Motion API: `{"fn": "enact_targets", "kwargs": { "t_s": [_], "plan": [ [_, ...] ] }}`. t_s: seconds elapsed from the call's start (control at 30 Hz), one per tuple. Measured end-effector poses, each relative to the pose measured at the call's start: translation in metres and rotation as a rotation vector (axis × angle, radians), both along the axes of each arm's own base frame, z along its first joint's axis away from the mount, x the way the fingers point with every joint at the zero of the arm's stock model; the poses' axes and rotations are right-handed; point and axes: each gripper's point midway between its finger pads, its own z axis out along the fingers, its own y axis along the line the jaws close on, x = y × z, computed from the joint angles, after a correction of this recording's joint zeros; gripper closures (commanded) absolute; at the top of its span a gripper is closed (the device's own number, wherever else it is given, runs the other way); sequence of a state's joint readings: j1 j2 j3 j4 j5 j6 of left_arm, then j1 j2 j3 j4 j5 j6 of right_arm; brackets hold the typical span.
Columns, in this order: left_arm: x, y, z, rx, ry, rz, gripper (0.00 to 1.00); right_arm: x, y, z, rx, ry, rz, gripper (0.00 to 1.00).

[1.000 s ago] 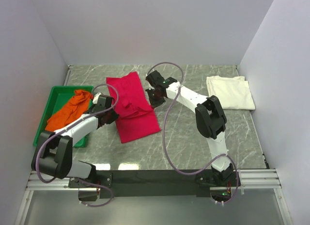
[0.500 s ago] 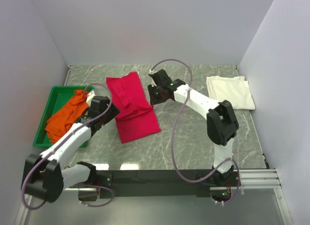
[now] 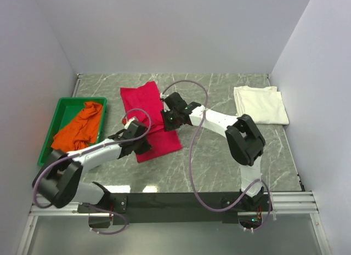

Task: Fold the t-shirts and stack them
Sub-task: Fold the tshirt

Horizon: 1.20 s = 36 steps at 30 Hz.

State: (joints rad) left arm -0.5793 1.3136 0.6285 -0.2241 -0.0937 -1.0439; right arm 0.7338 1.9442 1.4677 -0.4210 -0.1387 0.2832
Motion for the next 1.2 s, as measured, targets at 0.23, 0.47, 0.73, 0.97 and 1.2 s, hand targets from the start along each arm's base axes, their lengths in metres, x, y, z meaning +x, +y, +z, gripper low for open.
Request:
{"fn": "enact_targets", "kwargs": {
  "t_s": [0.23,0.47,0.73,0.97,1.2],
  "plan": [
    [-0.006,-0.008,-0.028,-0.01,0.095,-0.005,0.92,0.006,0.009,-0.045,-0.052,0.067,0.01,0.78],
    [-0.003,-0.018,-0.027,-0.057,0.097,-0.013,0.94,0.057,0.04,-0.037,-0.027,-0.008,-0.008,0.76],
    [-0.005,-0.018,-0.025,-0.058,0.102,-0.015,0.87,0.132,0.053,0.011,0.079,-0.127,-0.074,0.64],
    [0.007,0.003,0.015,-0.044,0.009,0.042,0.74,0.091,0.005,0.032,0.171,-0.03,-0.096,0.58],
    [0.061,0.048,0.049,-0.058,-0.131,0.177,0.78,0.08,-0.014,0.058,0.351,0.015,-0.083,0.58]
  ]
}}
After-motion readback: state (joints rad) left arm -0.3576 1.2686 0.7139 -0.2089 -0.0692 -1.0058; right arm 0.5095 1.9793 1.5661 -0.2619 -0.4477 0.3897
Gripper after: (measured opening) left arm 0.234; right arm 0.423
